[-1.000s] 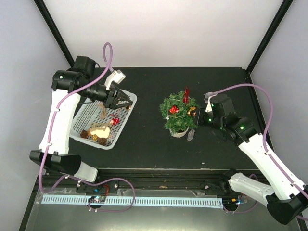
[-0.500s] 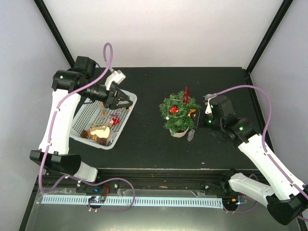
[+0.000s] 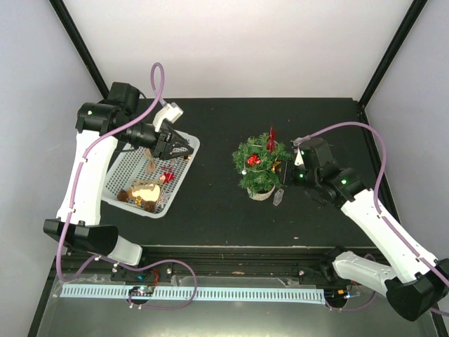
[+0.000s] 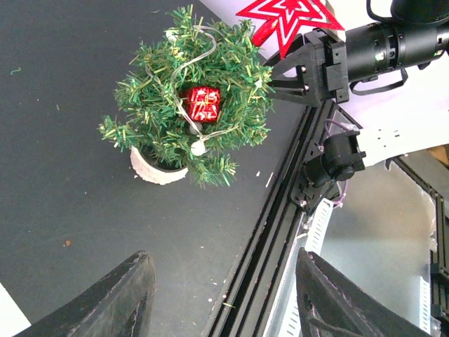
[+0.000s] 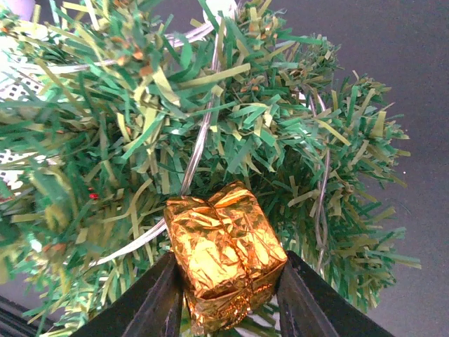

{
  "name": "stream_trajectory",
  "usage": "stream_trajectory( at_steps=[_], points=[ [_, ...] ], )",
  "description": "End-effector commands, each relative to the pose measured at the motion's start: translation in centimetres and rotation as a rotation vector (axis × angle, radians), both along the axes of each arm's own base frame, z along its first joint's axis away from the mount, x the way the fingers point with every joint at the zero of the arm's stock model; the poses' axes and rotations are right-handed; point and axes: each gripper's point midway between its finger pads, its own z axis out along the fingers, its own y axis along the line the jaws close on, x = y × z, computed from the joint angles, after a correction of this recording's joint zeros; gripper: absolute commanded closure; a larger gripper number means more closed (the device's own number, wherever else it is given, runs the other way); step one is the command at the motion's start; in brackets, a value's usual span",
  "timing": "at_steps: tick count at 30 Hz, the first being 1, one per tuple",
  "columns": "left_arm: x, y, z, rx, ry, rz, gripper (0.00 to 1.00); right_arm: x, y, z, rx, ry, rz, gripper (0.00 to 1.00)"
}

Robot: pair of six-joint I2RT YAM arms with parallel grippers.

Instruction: Decorate the small christmas tree

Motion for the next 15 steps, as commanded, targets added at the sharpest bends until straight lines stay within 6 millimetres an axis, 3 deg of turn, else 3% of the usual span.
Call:
stream_trajectory(
  at_steps=[1, 11, 15],
  points=[
    [-0.5, 0.2, 0.1, 0.005, -0.022, -0.007, 0.44, 0.8, 0.5, 0.8, 0.001, -0.022, 0.021, 0.61],
    [-0.8, 0.2, -0.1, 0.004, -0.021, -0.008, 0.44, 1.7, 0.9, 2.5, 0.008, -0.064, 0.023, 0.61],
    [-0.8, 0.2, -0.1, 0.003, -0.021, -0.008, 0.44, 1.9, 1.3, 2.1, 0.008, -0.046, 0.040, 0.61]
  ],
)
